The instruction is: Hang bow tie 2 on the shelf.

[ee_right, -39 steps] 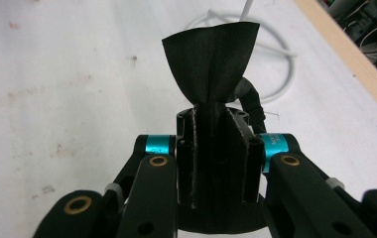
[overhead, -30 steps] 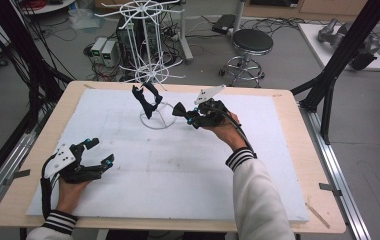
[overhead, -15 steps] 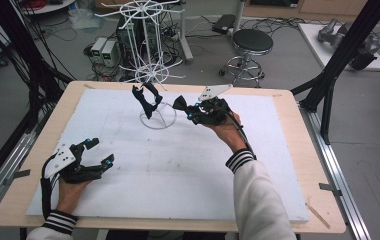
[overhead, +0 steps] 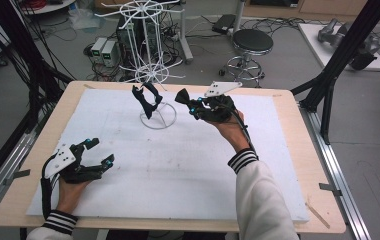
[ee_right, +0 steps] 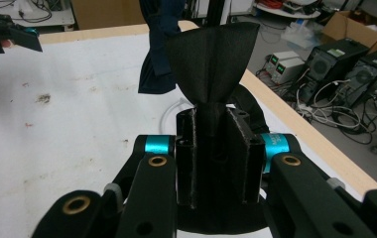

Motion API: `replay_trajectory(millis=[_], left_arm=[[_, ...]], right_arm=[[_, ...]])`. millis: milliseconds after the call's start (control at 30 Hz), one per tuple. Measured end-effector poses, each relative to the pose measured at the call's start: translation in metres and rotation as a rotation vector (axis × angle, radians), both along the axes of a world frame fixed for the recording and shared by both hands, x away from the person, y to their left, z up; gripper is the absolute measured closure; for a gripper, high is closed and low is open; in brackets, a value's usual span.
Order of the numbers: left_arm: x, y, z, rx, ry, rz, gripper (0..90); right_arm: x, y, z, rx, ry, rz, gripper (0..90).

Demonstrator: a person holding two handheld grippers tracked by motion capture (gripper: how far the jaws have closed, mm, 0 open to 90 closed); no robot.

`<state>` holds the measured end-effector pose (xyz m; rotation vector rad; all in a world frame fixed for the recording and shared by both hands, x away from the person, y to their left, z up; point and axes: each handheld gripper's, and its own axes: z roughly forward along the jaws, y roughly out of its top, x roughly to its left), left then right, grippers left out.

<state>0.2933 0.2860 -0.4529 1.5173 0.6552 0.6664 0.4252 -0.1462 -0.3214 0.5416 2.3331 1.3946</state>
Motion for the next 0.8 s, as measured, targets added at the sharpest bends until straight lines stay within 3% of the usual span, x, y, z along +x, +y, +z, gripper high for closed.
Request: replay_trajectory(millis=[367,800], left_arm=[[0.0,0.0,0.0,-0.002,0.0,-0.002,16.8],[0.0,0.0,0.0,0.0,0.001,-0.002,16.9]], right_arm=[[0.0,-0.008,0.015,0.077,-0.06,-0.084,75.6],[0.002,-0.012,0.027,0.097,-0.111,-0.142,75.5]])
